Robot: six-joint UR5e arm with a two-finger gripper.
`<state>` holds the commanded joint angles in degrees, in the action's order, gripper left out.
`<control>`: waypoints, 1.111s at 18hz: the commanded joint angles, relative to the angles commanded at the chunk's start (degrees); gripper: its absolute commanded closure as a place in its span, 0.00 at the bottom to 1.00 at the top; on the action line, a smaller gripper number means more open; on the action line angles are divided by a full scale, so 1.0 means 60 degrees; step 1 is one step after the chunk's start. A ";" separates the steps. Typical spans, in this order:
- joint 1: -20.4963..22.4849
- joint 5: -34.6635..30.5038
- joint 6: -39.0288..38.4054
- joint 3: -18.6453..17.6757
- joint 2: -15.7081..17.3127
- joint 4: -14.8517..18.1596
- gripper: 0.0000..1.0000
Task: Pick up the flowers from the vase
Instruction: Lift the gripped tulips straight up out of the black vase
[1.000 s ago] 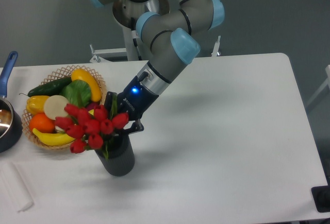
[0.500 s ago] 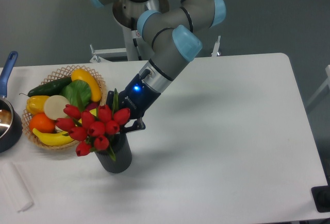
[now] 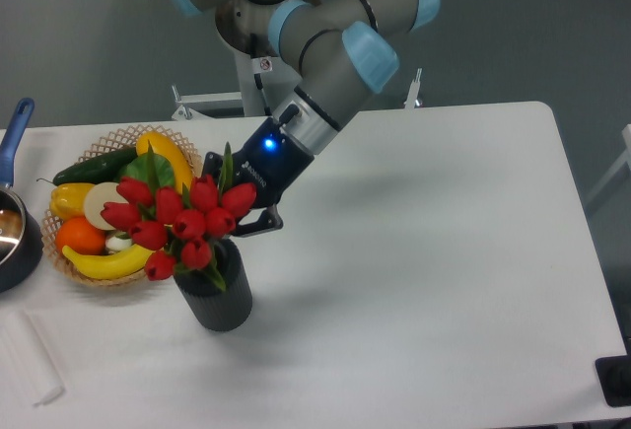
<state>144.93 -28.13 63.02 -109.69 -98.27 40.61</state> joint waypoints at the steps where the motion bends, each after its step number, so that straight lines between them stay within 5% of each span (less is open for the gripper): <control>1: 0.0015 0.0073 -0.0102 0.0044 0.0030 0.0000 0.85; 11: 0.0146 0.0352 -0.1553 0.0425 0.0308 0.0000 0.85; 20: 0.0570 0.1698 -0.2242 0.0835 0.0396 0.0015 0.85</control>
<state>148.35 -17.94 49.57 -104.68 -95.89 40.69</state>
